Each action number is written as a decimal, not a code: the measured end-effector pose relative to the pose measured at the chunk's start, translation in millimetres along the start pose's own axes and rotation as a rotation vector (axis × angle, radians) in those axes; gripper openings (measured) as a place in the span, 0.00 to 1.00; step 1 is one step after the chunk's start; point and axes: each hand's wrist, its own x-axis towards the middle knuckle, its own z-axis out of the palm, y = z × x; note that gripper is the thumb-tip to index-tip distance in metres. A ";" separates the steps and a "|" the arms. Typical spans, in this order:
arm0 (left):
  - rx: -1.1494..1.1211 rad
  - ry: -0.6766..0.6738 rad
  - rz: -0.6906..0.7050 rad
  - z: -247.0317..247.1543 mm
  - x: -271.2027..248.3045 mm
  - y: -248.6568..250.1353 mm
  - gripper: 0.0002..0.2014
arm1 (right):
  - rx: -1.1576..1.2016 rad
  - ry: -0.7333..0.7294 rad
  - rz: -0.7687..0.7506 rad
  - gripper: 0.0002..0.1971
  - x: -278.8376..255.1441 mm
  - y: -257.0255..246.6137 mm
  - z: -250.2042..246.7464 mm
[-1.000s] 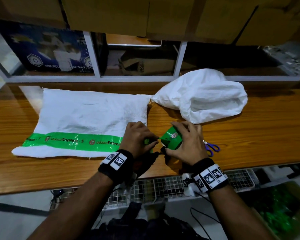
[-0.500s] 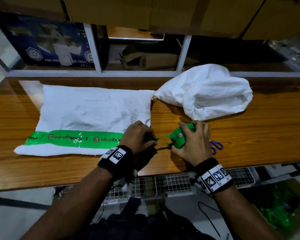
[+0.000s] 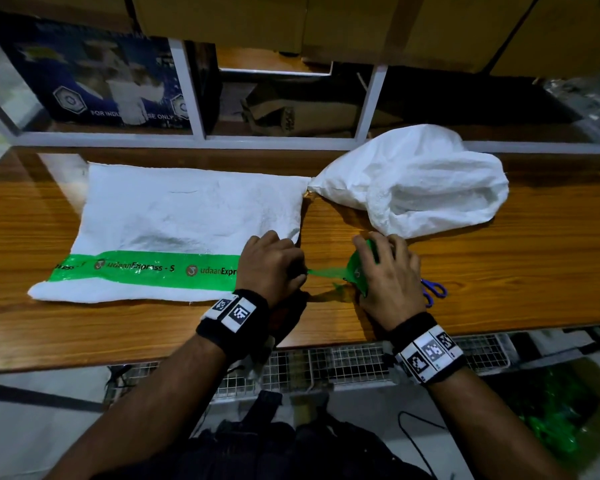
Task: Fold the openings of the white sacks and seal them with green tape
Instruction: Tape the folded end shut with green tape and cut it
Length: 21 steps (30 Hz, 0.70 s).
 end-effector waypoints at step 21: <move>0.035 -0.012 -0.027 -9.6 -13.3 -13.0 0.09 | -0.078 0.046 -0.112 0.23 -2.9 16.1 10.3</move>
